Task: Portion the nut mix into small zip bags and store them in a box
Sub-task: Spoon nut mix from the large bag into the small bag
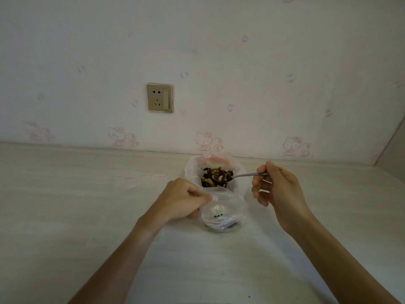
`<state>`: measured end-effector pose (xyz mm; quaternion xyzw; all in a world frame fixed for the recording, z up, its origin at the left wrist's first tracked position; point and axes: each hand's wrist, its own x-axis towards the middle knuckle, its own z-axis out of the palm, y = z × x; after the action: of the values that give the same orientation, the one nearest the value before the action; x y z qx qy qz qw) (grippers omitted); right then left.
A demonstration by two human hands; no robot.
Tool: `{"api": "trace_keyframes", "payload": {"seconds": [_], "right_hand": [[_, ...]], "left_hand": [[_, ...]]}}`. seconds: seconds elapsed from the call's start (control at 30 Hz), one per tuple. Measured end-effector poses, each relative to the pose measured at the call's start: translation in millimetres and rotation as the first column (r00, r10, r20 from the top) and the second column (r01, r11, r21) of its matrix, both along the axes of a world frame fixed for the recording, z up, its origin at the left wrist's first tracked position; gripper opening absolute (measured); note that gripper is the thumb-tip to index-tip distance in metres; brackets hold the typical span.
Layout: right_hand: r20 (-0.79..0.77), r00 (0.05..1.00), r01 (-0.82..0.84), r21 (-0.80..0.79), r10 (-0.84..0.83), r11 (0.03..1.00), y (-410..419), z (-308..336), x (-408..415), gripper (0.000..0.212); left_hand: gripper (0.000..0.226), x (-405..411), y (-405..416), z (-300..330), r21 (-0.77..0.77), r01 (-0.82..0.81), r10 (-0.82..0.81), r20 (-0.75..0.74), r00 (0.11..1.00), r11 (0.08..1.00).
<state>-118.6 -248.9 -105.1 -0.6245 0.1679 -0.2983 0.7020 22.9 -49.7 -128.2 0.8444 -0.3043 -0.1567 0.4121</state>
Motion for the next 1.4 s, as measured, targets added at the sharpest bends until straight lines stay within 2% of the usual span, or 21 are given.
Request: {"api": "trace_keyframes", "payload": {"seconds": [0.13,0.27,0.33,0.4,0.47,0.5,0.57,0.63,0.73,0.83,0.97,1.07,1.13,1.2,1.4], "right_hand": [[-0.021,0.999,-0.030,-0.091,0.029,0.995,5.4,0.0,-18.5,0.040],[-0.033,0.997,-0.082,-0.364,0.076,0.928,9.5,-2.3,-31.1,0.042],[-0.043,0.992,-0.123,-0.546,0.120,0.828,10.7,-2.8,-35.9,0.040],[-0.077,0.987,-0.152,-0.710,0.138,0.687,10.8,-3.4,-40.4,0.039],[-0.103,0.987,-0.157,-0.815,0.127,0.558,9.7,-3.5,-43.7,0.038],[-0.096,0.988,-0.146,-0.835,0.120,0.530,9.3,-3.0,-45.0,0.037],[-0.043,0.992,-0.102,-0.824,0.119,0.557,8.1,-0.8,-45.9,0.037],[0.038,0.993,-0.046,-0.739,0.109,0.673,7.8,2.9,-44.7,0.039],[0.134,0.990,0.023,-0.480,0.048,0.877,5.8,7.5,-38.3,0.042],[0.139,0.989,0.087,-0.255,-0.053,0.963,-1.1,6.7,-24.5,0.042],[0.056,0.991,0.128,-0.194,-0.119,0.973,-9.5,0.1,2.2,0.041],[-0.003,0.988,0.149,-0.271,-0.155,0.951,-12.8,-4.9,22.4,0.044],[-0.016,0.983,0.163,-0.365,-0.182,0.916,-12.4,-7.3,32.9,0.047],[-0.012,0.979,0.180,-0.441,-0.206,0.879,-10.5,-10.2,40.4,0.050],[0.004,0.983,0.164,-0.468,-0.184,0.868,-5.9,-25.0,48.3,0.051]], "left_hand": [[0.016,-1.8,0.1,2.2,-0.035,-0.001,0.002,0.005,1.000,0.999],[0.015,-2.9,0.7,2.4,-0.069,-0.006,0.006,0.001,1.000,0.998],[0.016,-2.9,0.9,2.6,-0.099,-0.003,0.003,0.002,1.000,0.995],[0.016,-2.8,1.5,3.3,-0.122,0.004,-0.003,0.002,1.000,0.993],[0.016,-3.1,2.2,4.6,-0.124,0.008,-0.008,-0.001,1.000,0.992],[0.016,-3.2,2.3,5.0,-0.122,0.011,-0.011,0.000,1.000,0.992],[0.017,-3.3,2.3,5.9,-0.115,0.019,-0.019,0.005,1.000,0.993],[0.017,-3.1,3.5,7.7,-0.102,0.032,-0.031,0.010,0.999,0.994],[0.016,-1.5,6.3,9.5,-0.086,0.054,-0.054,0.007,0.999,0.995],[0.017,0.3,7.1,7.4,-0.055,0.068,-0.068,-0.001,0.998,0.996],[0.037,5.4,5.4,3.8,-0.066,0.013,-0.012,0.016,1.000,0.998],[0.054,11.8,4.7,-3.9,-0.085,-0.163,0.174,0.147,0.974,0.983],[0.050,16.4,4.4,-8.9,-0.108,-0.298,0.316,0.276,0.908,0.949],[0.045,19.6,2.6,-10.4,-0.121,-0.367,0.387,0.293,0.874,0.922],[0.042,20.4,-15.8,-15.9,-0.057,-0.311,0.314,0.267,0.911,0.949]]}}
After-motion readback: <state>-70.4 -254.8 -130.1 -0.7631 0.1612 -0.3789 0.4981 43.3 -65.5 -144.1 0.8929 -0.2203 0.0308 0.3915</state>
